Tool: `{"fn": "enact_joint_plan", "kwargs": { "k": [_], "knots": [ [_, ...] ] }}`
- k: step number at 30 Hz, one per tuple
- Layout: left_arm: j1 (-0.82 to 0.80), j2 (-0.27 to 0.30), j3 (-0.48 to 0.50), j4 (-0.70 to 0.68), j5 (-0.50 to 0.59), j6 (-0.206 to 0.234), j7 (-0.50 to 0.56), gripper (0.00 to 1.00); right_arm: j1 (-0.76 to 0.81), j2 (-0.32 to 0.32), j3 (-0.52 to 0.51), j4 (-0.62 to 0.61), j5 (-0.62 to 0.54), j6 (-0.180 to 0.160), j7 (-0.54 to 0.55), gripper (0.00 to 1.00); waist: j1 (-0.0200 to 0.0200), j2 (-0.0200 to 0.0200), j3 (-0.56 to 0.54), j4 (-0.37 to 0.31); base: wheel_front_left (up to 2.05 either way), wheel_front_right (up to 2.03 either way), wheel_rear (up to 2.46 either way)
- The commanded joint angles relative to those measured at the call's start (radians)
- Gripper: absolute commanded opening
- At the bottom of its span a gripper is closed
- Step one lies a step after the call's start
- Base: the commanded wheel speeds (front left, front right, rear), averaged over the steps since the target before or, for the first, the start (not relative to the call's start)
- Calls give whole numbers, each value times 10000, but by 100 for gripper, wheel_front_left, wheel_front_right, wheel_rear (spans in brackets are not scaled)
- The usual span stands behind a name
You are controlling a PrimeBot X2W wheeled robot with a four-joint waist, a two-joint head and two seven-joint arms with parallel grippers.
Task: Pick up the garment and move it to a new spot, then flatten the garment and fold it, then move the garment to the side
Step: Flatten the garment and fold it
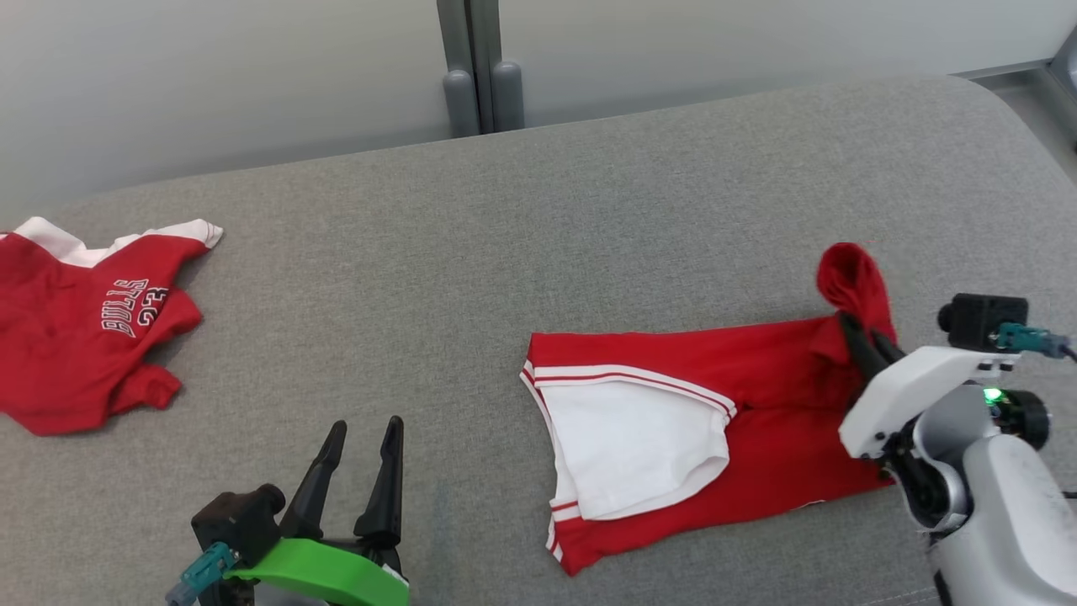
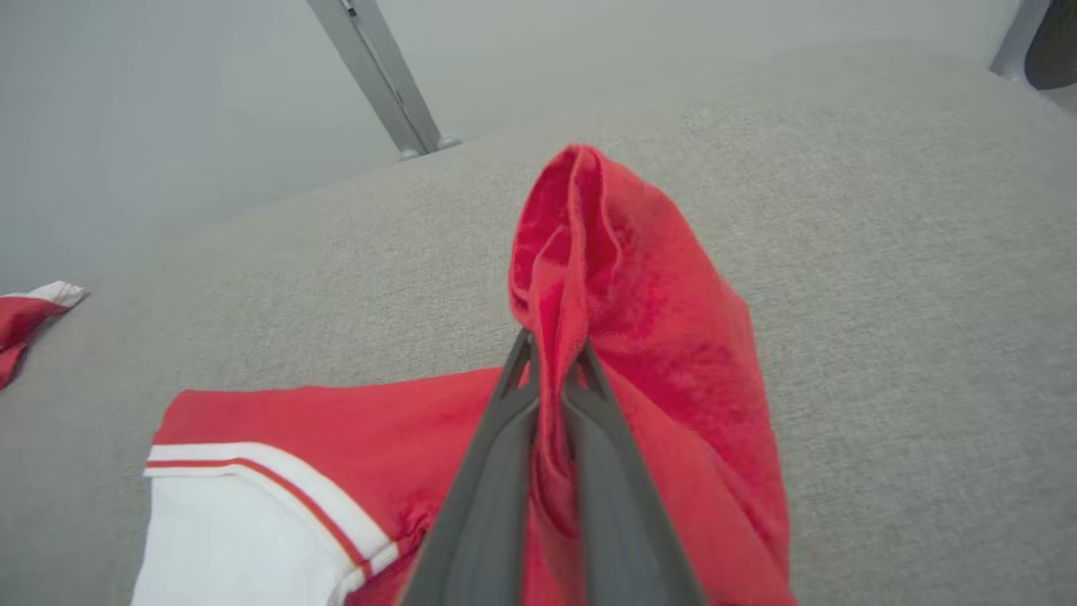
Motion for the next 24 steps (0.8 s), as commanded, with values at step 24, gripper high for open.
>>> {"fn": "enact_joint_plan", "kwargs": {
  "k": [24],
  "knots": [
    [-359,-396,224,300,278,-310,-29,100,-248,995,5039,754,2323,-10,-922,22,0,0,130,705,0,0,0]
  ]
}}
